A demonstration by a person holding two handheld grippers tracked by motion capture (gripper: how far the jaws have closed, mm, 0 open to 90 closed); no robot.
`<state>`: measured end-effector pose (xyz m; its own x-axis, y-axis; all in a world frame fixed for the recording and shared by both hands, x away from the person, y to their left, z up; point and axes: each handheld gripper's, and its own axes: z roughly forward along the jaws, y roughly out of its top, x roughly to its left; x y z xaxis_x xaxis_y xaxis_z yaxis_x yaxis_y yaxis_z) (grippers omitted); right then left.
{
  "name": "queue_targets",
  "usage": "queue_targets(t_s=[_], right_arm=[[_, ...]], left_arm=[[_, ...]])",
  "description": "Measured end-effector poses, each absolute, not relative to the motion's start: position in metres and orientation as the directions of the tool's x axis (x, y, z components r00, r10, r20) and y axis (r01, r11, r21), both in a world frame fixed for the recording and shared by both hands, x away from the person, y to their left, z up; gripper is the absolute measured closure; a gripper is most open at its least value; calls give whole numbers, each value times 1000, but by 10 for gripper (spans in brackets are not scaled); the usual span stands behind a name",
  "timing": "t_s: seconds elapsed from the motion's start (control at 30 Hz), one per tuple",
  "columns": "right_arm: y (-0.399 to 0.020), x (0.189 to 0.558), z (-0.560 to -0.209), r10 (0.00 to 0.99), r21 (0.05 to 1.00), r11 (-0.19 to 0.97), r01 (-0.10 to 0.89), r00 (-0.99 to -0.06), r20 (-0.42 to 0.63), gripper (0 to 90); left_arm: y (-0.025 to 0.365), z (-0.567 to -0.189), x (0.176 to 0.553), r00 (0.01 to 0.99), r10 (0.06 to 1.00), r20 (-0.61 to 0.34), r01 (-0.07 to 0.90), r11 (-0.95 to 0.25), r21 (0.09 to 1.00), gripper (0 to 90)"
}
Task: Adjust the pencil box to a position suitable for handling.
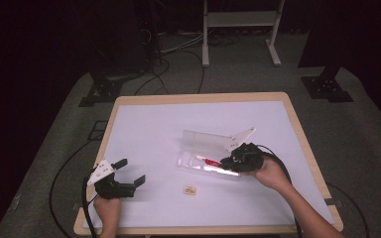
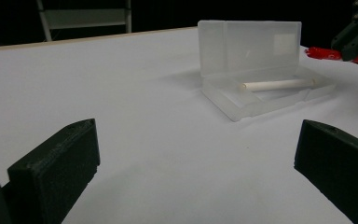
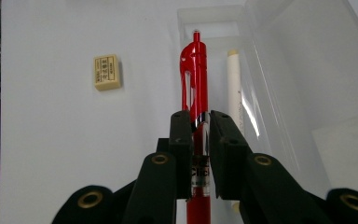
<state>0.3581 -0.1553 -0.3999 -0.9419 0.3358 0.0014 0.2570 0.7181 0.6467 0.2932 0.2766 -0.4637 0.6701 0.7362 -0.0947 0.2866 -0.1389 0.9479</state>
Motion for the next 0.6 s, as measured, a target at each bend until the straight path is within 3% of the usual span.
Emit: queue_targets(t_s=[0.6], right_arm=[[-134,373,-400,325,628,735,254,-946,2,792]], left_arm=[[277,-464,293,670,736,-96,287,-137,948,0]])
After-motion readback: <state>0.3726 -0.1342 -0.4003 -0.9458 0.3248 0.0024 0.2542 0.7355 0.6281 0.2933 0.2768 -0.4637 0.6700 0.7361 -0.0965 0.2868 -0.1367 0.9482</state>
